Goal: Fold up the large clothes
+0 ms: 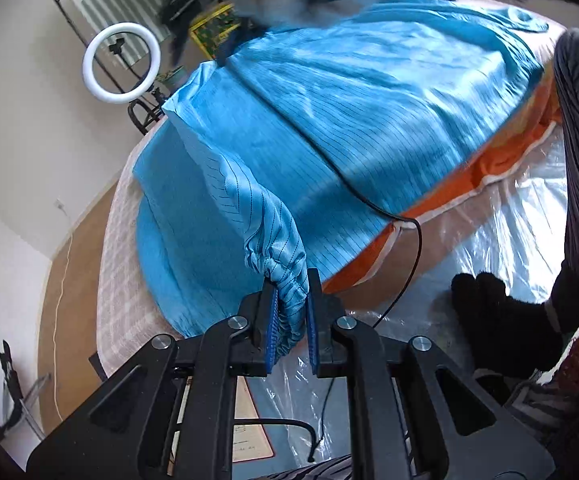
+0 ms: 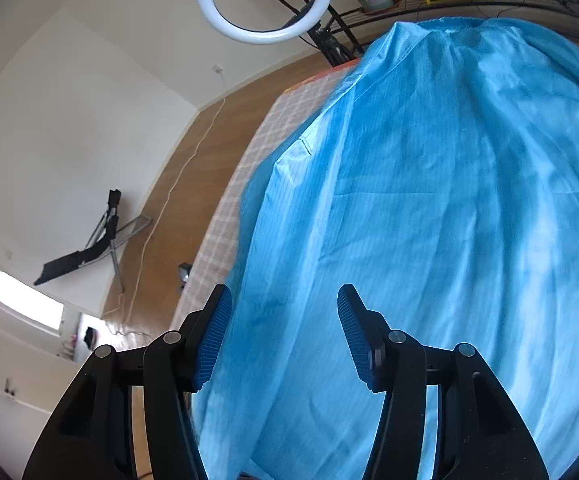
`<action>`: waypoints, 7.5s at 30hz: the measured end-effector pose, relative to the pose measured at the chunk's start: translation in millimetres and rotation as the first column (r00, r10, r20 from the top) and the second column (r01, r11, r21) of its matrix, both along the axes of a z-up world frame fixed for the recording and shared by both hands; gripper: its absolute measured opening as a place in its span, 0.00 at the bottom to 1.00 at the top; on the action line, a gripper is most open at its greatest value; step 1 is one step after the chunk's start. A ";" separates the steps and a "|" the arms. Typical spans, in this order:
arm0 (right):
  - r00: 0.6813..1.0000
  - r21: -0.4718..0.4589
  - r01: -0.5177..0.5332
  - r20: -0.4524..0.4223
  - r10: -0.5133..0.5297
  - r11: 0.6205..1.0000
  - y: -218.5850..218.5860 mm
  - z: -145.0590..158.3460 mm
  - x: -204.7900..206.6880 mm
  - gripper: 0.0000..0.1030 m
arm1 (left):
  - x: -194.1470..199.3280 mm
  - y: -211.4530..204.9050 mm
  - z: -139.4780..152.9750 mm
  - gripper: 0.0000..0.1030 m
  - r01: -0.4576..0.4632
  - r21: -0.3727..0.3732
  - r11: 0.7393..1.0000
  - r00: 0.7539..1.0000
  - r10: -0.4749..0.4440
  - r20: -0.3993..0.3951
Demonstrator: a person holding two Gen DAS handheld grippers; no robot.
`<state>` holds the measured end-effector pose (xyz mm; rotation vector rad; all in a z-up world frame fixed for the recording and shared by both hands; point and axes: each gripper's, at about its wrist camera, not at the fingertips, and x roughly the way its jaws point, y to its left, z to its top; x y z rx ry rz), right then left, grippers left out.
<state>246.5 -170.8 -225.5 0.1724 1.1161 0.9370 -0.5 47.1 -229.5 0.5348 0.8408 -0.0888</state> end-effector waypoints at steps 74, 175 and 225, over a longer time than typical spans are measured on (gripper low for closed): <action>0.820 -0.210 -0.460 0.273 0.504 0.863 94.1 185.1 -224.5 0.45 | 2.2 132.2 -37.4 0.05 -0.496 -0.793 0.354 0.828 0.469 -0.308; 0.898 -0.661 -0.025 0.314 0.307 0.750 281.3 -72.4 -0.9 0.05 | 41.9 134.3 21.1 0.01 -0.470 -0.703 0.534 0.821 0.557 -0.126; 0.958 -0.429 -0.082 0.214 0.190 0.900 251.5 -29.7 45.5 0.48 | 39.0 169.6 3.9 0.01 -0.535 -0.738 0.411 0.758 0.620 -0.204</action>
